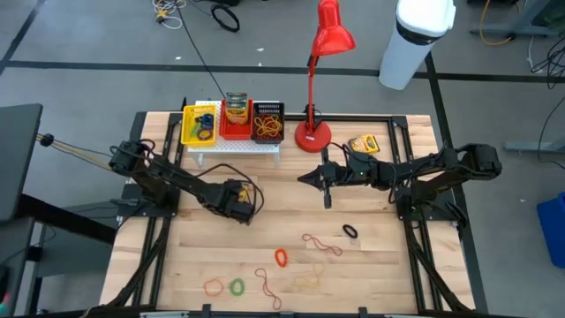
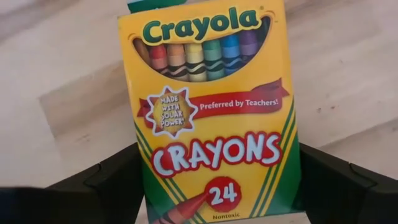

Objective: Pick & Place Office Desk Supplies
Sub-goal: Put the crayon box into the red bin on the shelf

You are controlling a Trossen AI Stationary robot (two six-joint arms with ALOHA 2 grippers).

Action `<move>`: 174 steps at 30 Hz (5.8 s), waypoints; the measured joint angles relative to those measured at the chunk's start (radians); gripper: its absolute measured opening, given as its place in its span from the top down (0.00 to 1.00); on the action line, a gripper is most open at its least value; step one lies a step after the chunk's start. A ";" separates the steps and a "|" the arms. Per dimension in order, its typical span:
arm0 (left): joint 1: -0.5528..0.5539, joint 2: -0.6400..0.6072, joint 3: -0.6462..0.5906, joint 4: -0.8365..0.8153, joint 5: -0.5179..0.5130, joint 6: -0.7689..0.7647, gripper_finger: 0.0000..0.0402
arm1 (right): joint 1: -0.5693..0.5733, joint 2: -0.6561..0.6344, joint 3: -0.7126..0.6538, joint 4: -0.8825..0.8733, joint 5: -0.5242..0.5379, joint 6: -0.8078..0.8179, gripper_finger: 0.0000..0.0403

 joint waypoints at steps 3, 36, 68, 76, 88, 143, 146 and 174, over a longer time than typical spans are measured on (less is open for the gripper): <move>-0.022 -0.011 0.000 0.000 -0.063 0.029 0.14 | 0.000 0.000 0.000 0.003 0.029 0.039 0.95; -0.101 -0.017 0.000 0.660 -0.622 1.041 0.14 | -0.006 0.177 0.196 -0.225 0.110 0.736 0.53; -0.054 -0.024 0.002 0.757 -0.313 1.001 0.01 | -0.005 0.177 0.194 -0.226 0.131 0.567 0.99; -0.051 -0.115 0.000 0.447 -0.205 0.953 0.05 | -0.008 0.176 0.197 -0.222 0.126 0.495 0.99; -0.064 -0.137 0.001 0.349 -0.227 0.948 0.11 | -0.006 0.176 0.196 -0.231 0.091 0.487 0.99; 0.064 -0.599 -0.436 0.903 0.018 1.120 0.70 | 0.026 0.347 0.219 -0.159 -0.059 0.603 0.99; 0.064 -0.599 -0.436 0.922 0.035 1.125 0.70 | 0.027 0.347 0.219 -0.138 -0.068 0.605 0.99; 0.064 -0.598 -0.436 0.938 -0.009 1.036 0.70 | 0.026 0.355 0.219 -0.184 -0.017 0.551 0.82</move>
